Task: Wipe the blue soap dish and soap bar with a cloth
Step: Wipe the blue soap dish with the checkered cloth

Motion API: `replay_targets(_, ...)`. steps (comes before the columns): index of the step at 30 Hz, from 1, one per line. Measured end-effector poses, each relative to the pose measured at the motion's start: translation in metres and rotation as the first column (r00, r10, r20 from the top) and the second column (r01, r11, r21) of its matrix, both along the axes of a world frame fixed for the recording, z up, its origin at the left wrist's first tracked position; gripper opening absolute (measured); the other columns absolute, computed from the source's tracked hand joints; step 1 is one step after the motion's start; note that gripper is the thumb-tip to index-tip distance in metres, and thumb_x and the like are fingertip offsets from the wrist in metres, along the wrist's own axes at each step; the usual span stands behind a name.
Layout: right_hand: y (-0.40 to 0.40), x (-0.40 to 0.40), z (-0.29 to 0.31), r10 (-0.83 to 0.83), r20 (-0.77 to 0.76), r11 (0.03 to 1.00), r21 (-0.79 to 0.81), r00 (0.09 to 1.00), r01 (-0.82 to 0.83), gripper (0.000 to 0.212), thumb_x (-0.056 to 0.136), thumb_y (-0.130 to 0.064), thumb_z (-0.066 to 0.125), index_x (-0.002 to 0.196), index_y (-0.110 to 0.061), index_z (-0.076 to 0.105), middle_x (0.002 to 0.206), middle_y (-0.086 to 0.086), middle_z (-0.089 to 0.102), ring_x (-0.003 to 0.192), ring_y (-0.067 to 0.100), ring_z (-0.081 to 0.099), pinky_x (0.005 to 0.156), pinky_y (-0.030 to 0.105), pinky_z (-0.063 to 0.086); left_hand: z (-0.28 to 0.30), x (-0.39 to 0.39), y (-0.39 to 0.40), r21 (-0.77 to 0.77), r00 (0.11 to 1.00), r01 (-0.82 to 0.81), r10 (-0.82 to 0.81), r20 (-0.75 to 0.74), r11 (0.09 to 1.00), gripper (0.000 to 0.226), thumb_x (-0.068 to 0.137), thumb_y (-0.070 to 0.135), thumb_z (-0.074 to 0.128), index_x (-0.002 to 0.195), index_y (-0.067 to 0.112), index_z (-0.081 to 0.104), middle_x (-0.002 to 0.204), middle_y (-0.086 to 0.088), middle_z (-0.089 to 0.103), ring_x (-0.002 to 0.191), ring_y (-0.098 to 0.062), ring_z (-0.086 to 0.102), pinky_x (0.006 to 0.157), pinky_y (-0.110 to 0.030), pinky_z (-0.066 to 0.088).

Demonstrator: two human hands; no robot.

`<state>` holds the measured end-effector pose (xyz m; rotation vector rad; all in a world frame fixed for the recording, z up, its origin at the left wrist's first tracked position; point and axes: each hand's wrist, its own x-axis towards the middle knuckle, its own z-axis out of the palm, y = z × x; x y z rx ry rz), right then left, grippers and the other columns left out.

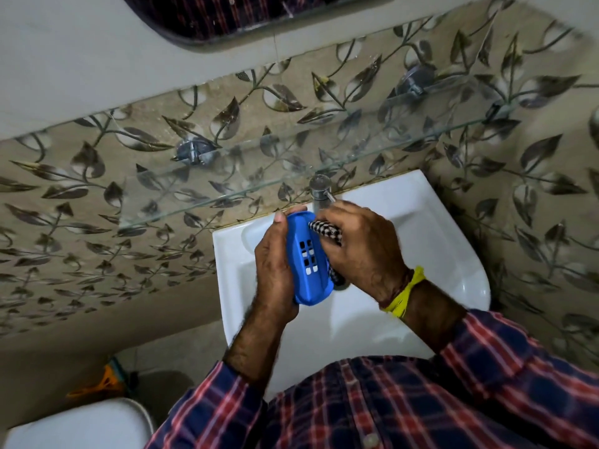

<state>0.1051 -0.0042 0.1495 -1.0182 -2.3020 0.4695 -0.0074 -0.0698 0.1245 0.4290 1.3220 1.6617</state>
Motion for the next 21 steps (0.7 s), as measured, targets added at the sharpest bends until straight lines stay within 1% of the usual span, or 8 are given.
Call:
replay_targets(2,-0.003,0.004,-0.002,-0.002,0.052,1.0,-0.002,0.999,0.002,0.01,0.08,-0.021,0.065,0.089,-0.017,0.066,0.088,0.001,0.067,0.079,0.029,0.063,0.061,0.037,0.053,0.004,-0.002,0.003,0.012,0.999,-0.042,0.042,-0.014,0.999,0.053,0.094,0.055,0.049,0.122,0.013,0.068,0.096,-0.015,0.071,0.079,-0.03,0.067,0.07,-0.04,0.059)
replay_targets(3,-0.009,0.006,-0.004,0.024,0.08,1.0,-0.001,0.997,-0.024,0.01,0.078,-0.02,0.066,0.088,-0.018,0.066,0.087,0.001,0.067,0.077,0.03,0.064,0.06,0.035,0.054,0.006,-0.004,0.004,0.023,0.998,-0.061,0.062,-0.018,0.998,0.054,0.095,0.055,0.051,0.123,0.012,0.067,0.095,-0.014,0.071,0.079,-0.029,0.066,0.07,-0.037,0.058)
replay_targets(7,-0.022,0.011,-0.006,0.108,0.147,0.993,-0.054,0.983,-0.101,0.016,0.077,-0.016,0.066,0.092,-0.02,0.067,0.089,-0.001,0.067,0.078,0.029,0.066,0.062,0.034,0.052,0.01,-0.008,0.007,0.052,0.997,-0.062,0.064,-0.032,0.997,0.059,0.087,0.055,0.049,0.124,0.012,0.065,0.092,-0.011,0.073,0.087,-0.033,0.066,0.077,-0.039,0.055)
replay_targets(10,-0.016,0.013,-0.006,0.1,0.178,0.995,0.002,0.979,-0.102,0.018,0.077,-0.014,0.065,0.095,-0.017,0.066,0.093,0.002,0.067,0.081,0.031,0.065,0.062,0.037,0.053,0.011,-0.006,0.01,0.044,0.997,-0.08,0.08,-0.002,0.996,0.064,0.085,0.058,0.051,0.126,0.011,0.065,0.098,-0.016,0.07,0.091,-0.035,0.064,0.08,-0.043,0.054)
replay_targets(12,-0.019,0.014,-0.006,0.174,0.246,0.983,0.01,0.953,-0.182,0.017,0.078,-0.013,0.062,0.094,-0.016,0.066,0.092,0.003,0.066,0.08,0.032,0.065,0.061,0.037,0.053,0.012,-0.007,0.012,0.032,0.991,-0.126,0.125,0.035,0.991,0.064,0.086,0.059,0.052,0.127,0.011,0.066,0.103,-0.018,0.069,0.091,-0.035,0.066,0.08,-0.044,0.054)
replay_targets(15,-0.023,0.018,-0.008,0.276,0.295,0.961,-0.076,0.915,-0.266,0.015,0.081,-0.015,0.058,0.094,-0.018,0.064,0.095,0.0,0.066,0.084,0.028,0.065,0.067,0.035,0.052,0.006,-0.008,0.01,0.011,0.991,-0.134,0.134,0.013,0.991,0.05,0.096,0.055,0.048,0.119,0.017,0.071,0.099,-0.015,0.072,0.089,-0.034,0.068,0.077,-0.043,0.055)
replay_targets(19,-0.021,0.022,-0.014,0.353,0.282,0.931,-0.2,0.892,-0.305,0.014,0.085,-0.022,0.059,0.097,-0.025,0.066,0.102,-0.007,0.067,0.095,0.021,0.064,0.075,0.032,0.052,-0.001,-0.006,0.002,-0.008,0.989,-0.14,0.14,0.035,0.99,0.054,0.086,0.059,0.056,0.115,0.017,0.073,0.091,-0.016,0.074,0.082,-0.032,0.07,0.068,-0.04,0.057)
replay_targets(21,-0.02,0.021,-0.016,0.385,0.263,0.91,-0.267,0.885,-0.317,0.014,0.087,-0.026,0.061,0.1,-0.026,0.067,0.106,-0.009,0.067,0.099,0.018,0.063,0.08,0.033,0.053,-0.002,-0.005,0.0,-0.012,0.989,-0.143,0.143,0.023,0.99,0.052,0.088,0.059,0.058,0.115,0.016,0.073,0.091,-0.015,0.075,0.08,-0.031,0.071,0.067,-0.038,0.057)
